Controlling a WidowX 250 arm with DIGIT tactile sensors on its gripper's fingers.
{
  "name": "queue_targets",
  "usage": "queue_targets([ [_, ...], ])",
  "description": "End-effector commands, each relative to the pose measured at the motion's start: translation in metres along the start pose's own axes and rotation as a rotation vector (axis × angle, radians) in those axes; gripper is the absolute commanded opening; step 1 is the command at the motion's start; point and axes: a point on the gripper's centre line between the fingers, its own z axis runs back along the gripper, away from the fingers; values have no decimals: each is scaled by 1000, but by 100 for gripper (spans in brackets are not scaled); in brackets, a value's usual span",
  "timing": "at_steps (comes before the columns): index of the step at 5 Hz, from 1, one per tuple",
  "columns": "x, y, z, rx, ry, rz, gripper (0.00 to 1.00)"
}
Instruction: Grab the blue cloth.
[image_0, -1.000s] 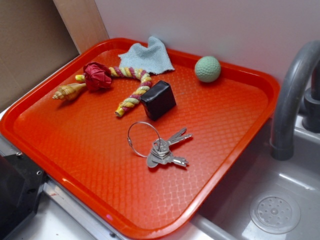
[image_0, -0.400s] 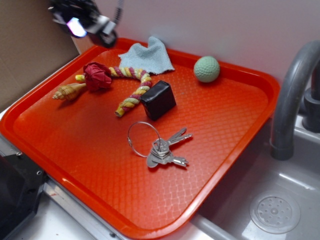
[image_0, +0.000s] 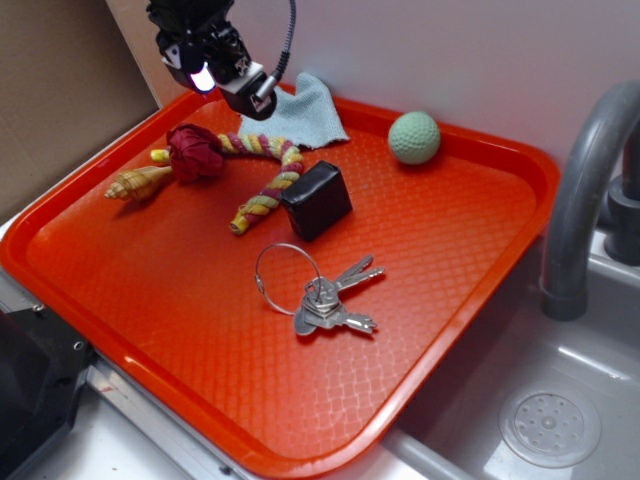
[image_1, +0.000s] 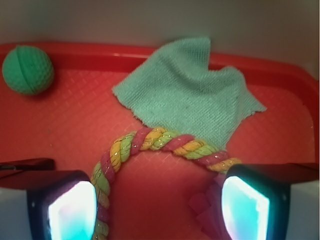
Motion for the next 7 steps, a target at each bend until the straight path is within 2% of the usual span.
queue_targets([
  [1,11,2,11,8,-45,-3,100],
  [2,11,2,11,8,-45,-3,100],
  [3,29,8,-25,80,-87,114,100],
  [4,44,5,-53,120,-117,145,100],
  [5,48,4,-66,115,-139,154,100],
  [6,51,12,-68,116,-127,132,100],
  [7,60,28,-68,87,-102,169,100],
])
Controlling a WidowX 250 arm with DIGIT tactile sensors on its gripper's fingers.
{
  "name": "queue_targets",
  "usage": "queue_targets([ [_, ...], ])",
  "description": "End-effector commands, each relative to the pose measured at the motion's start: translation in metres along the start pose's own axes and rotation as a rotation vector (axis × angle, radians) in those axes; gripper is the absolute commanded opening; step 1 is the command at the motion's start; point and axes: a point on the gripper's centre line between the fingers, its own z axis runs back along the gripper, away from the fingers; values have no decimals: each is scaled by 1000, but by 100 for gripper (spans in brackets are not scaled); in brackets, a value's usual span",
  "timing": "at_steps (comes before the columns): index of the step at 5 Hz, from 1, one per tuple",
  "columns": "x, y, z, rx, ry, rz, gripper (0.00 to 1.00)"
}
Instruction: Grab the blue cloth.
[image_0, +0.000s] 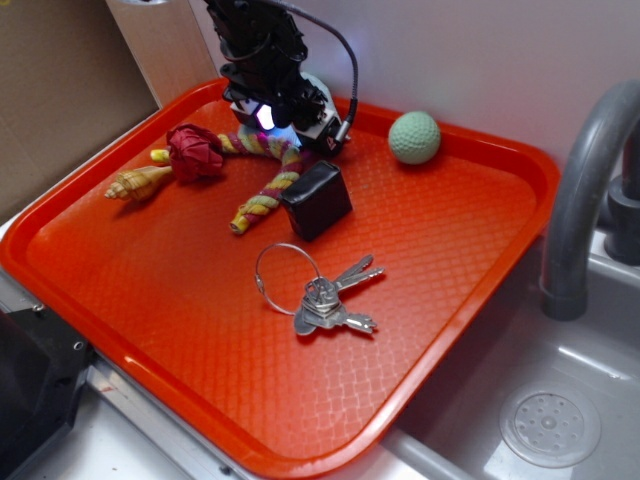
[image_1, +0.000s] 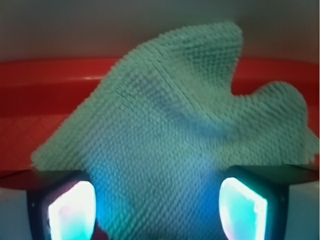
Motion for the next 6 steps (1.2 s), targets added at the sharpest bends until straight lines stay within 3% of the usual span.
queue_targets([
  [1,33,20,5,-45,-23,45,100],
  [3,32,9,17,-246,-26,13,100],
  [4,34,-2,19,-273,-44,-22,100],
  [6,30,-13,-7,-176,-25,-71,100],
])
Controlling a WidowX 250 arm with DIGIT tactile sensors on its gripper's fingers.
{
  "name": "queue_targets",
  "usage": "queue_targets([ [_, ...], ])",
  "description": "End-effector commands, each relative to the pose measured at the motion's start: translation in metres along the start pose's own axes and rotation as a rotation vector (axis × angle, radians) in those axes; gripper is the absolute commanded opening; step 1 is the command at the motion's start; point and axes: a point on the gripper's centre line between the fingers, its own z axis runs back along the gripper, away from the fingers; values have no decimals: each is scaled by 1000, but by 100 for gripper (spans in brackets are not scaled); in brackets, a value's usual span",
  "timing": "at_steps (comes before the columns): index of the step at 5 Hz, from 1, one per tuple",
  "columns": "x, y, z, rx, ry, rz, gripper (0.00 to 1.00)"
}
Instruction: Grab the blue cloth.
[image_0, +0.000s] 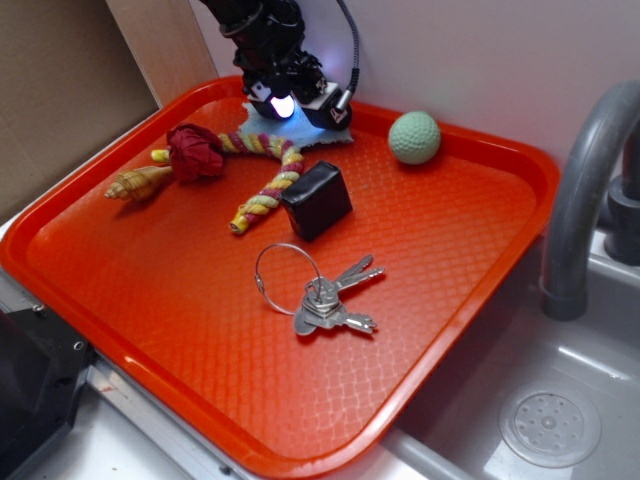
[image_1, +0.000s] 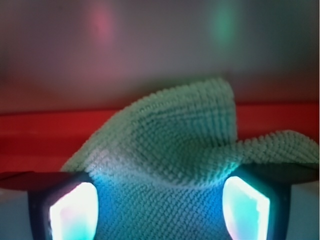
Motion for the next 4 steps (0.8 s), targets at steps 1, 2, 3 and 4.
queue_targets([
  [1,9,-3,-15,93,-9,5,0],
  [2,9,0,-16,114,-16,2,0],
  [3,6,14,-29,144,15,29,0],
  [4,9,23,-31,141,26,62,0],
])
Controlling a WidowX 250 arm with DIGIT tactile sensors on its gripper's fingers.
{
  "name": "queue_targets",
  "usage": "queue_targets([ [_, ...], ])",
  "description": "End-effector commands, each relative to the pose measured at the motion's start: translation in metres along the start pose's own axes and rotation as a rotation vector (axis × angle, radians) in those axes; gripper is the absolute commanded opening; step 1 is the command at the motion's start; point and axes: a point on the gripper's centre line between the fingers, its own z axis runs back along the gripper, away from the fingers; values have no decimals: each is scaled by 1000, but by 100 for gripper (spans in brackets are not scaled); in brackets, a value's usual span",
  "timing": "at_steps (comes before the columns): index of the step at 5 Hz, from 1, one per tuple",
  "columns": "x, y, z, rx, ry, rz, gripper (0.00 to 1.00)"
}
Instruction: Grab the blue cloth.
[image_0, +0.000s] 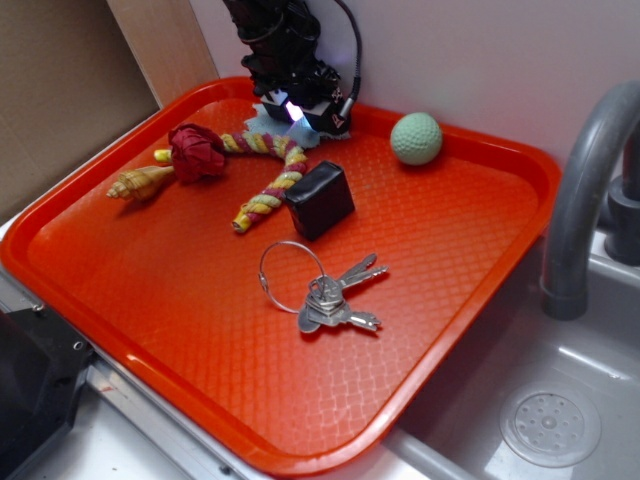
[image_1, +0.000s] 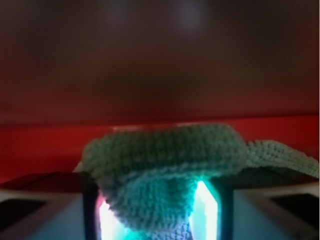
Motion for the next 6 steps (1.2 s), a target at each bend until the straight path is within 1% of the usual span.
queue_targets([
  [1,10,11,-7,-4,-1,26,0],
  [2,10,11,-5,-6,-3,20,0],
  [3,4,8,14,-48,24,25,0],
  [4,-20,-23,71,-139,86,-19,0],
  [5,-44,-52,131,-193,99,-44,0],
  [6,-44,-52,183,-261,52,-56,0],
])
